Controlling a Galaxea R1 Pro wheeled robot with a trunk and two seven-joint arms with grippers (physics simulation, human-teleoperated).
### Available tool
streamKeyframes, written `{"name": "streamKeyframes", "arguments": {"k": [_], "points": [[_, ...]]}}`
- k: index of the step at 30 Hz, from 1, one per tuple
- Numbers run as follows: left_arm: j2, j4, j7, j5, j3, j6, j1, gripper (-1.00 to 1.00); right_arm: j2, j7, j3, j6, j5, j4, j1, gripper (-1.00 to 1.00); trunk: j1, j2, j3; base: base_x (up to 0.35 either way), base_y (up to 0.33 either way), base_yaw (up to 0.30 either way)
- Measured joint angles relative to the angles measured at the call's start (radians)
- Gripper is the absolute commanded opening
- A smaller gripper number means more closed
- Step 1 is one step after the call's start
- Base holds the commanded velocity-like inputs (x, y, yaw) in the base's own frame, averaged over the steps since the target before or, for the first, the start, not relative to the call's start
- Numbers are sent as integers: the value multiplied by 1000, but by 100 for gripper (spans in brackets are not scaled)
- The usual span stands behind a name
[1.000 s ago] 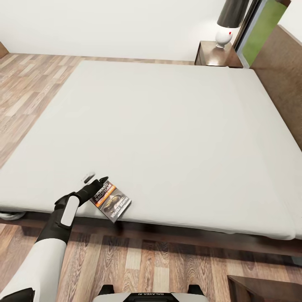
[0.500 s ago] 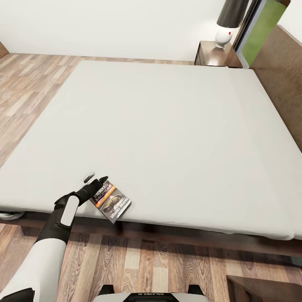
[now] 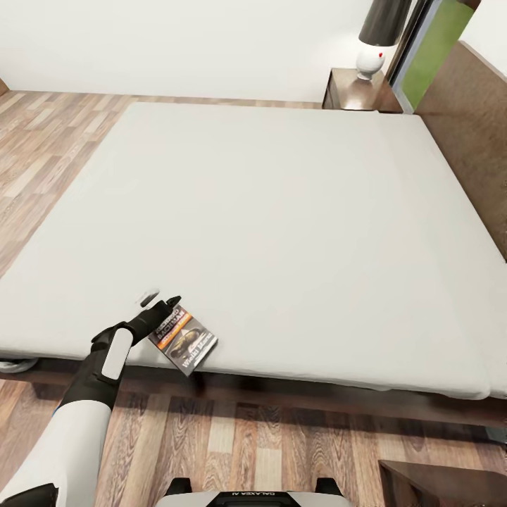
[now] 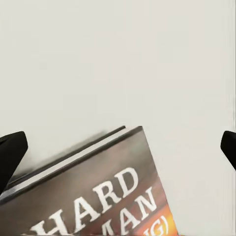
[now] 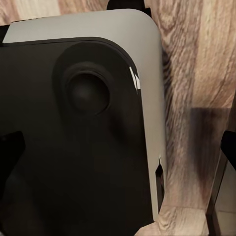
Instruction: In the bedroom, move the book from the bed onto either nightstand, and place the two sandals side by side next to the bed.
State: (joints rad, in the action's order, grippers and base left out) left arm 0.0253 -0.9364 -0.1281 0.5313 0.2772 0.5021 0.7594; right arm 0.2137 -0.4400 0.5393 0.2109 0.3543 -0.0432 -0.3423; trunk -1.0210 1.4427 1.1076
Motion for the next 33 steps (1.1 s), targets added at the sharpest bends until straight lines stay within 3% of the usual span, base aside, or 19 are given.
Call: {"name": "streamKeyframes", "arguments": {"k": [33], "points": [[0,1,-2,6,0,-1,0,100,0,0,0,0,0,0,0,100,0,0,0,0,0,-45]]}}
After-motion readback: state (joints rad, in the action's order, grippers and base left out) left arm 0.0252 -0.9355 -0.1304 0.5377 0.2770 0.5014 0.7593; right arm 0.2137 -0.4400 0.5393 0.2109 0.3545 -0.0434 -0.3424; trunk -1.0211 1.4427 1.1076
